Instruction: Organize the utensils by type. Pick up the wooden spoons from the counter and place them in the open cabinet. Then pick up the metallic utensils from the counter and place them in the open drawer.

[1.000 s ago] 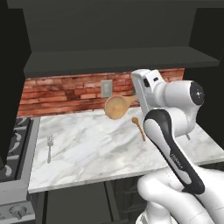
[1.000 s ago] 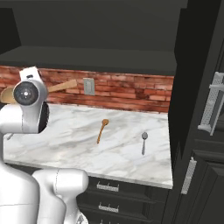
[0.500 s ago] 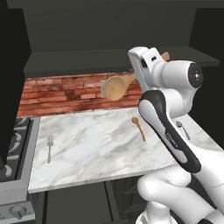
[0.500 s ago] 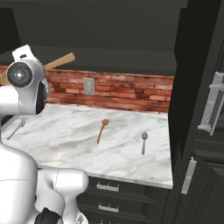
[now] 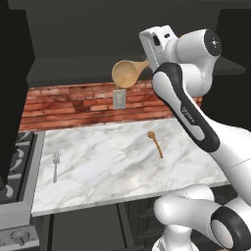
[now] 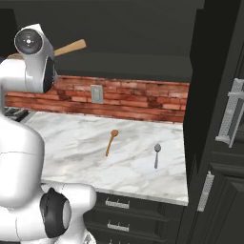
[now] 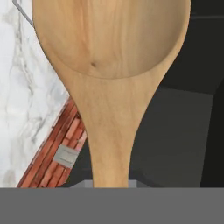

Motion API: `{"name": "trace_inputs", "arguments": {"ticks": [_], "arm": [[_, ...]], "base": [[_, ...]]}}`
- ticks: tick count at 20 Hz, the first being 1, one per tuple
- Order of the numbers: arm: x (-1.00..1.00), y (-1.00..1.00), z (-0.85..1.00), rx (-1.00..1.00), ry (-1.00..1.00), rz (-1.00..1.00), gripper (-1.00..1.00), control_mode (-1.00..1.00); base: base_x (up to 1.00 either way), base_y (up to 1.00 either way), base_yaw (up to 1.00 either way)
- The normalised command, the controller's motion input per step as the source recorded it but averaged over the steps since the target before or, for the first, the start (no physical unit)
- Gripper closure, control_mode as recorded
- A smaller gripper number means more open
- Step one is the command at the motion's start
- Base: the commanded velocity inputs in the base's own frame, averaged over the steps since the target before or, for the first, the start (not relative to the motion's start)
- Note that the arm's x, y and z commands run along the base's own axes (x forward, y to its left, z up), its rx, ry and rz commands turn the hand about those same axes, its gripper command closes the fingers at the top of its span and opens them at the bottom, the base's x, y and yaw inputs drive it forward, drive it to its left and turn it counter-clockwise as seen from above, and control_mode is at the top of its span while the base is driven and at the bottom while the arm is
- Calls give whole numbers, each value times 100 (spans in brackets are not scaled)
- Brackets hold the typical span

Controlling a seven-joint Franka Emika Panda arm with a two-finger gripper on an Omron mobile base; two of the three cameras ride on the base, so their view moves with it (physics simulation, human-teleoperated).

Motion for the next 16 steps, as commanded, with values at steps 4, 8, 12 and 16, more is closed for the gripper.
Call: {"name": "trace_inputs", "arguments": {"ticks": [4,8,12,16], "arm": [[40,0,0,0,0,0,100,-100],[27,0,-4,0,0,0,100,-100],[25,0,-7,0,0,0,100,-100],[32,0,0,0,-1,0,100,-100]], "base": [[0,0,0],[0,0,0],[0,0,0],[0,0,0]]}}
